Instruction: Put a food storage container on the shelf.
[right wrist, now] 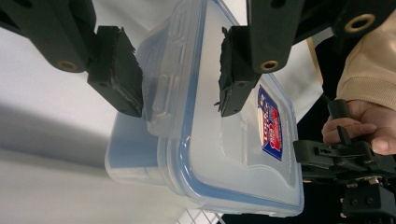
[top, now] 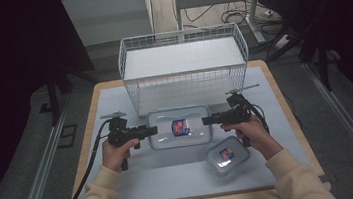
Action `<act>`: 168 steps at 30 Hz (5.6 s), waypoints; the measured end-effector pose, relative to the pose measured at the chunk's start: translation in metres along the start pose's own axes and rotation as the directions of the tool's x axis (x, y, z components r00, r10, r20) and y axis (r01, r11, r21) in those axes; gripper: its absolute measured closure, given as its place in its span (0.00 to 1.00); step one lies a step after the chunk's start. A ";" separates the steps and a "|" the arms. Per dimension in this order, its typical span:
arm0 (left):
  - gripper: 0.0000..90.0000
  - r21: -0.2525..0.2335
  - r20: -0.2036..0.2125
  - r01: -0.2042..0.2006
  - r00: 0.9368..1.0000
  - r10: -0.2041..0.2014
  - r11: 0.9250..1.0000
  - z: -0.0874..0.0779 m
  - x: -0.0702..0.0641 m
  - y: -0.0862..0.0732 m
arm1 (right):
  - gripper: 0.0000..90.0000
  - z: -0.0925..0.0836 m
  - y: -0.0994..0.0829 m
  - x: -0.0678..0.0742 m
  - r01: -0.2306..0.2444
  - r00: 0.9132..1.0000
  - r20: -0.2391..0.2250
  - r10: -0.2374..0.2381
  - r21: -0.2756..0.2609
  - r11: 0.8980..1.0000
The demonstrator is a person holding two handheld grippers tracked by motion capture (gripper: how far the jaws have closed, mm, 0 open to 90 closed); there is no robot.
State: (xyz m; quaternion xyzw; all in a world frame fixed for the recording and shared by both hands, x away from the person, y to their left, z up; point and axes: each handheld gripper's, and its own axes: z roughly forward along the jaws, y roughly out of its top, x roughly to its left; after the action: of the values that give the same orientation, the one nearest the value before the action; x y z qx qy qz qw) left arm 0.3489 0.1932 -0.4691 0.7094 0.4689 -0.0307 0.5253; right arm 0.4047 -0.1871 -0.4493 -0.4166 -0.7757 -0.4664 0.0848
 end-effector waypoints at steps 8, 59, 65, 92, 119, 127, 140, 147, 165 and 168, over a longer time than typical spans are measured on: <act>0.56 -0.029 0.013 -0.030 0.999 0.031 0.999 -0.004 -0.015 0.015 | 0.56 -0.022 0.011 0.009 0.041 0.999 0.011 -0.040 -0.055 0.998; 0.55 -0.098 0.032 -0.091 0.995 0.095 0.991 -0.001 -0.016 0.205 | 0.56 -0.077 0.187 0.014 0.121 0.989 0.109 -0.100 -0.205 0.971; 0.55 -0.090 0.037 -0.077 0.996 0.081 0.993 0.006 -0.009 0.214 | 0.55 -0.073 0.194 0.000 0.083 0.994 0.093 -0.065 -0.211 0.974; 0.39 -0.182 -0.023 0.092 0.995 -0.098 0.979 0.022 0.020 0.227 | 0.46 -0.055 0.202 -0.012 -0.011 0.972 0.222 0.074 -0.273 0.962; 1.00 -0.027 -0.092 -0.141 0.986 0.138 0.990 0.039 -0.021 0.168 | 0.42 -0.094 0.090 -0.015 0.042 0.995 0.100 -0.016 -0.262 0.964; 1.00 -0.028 -0.083 -0.127 0.989 0.124 0.992 0.042 -0.018 0.171 | 0.42 -0.091 0.080 -0.027 0.021 0.996 0.091 0.002 -0.252 0.967; 0.99 -0.034 -0.039 -0.162 0.986 0.161 0.986 0.023 -0.038 0.147 | 0.41 -0.097 0.064 -0.020 0.034 0.996 0.083 -0.015 -0.236 0.971; 0.98 -0.025 -0.004 -0.155 0.988 0.155 0.988 0.014 -0.037 0.111 | 0.41 -0.099 0.041 -0.018 0.039 0.997 0.078 -0.022 -0.226 0.973; 0.66 -0.012 0.001 -0.097 0.995 0.097 0.995 0.006 -0.023 0.020 | 0.40 -0.095 -0.034 -0.039 0.002 0.997 0.072 0.013 -0.200 0.980; 0.49 0.012 -0.020 -0.103 0.994 0.104 0.995 0.009 -0.023 0.010 | 0.40 -0.094 -0.046 -0.038 0.022 0.995 0.100 -0.003 -0.188 0.982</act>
State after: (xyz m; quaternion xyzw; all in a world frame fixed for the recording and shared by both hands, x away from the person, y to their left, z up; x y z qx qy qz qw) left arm 0.3470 0.1720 -0.4535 0.7358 0.4368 0.0015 0.5174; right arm 0.3714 -0.2939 -0.4474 -0.4405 -0.7339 -0.5171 0.0031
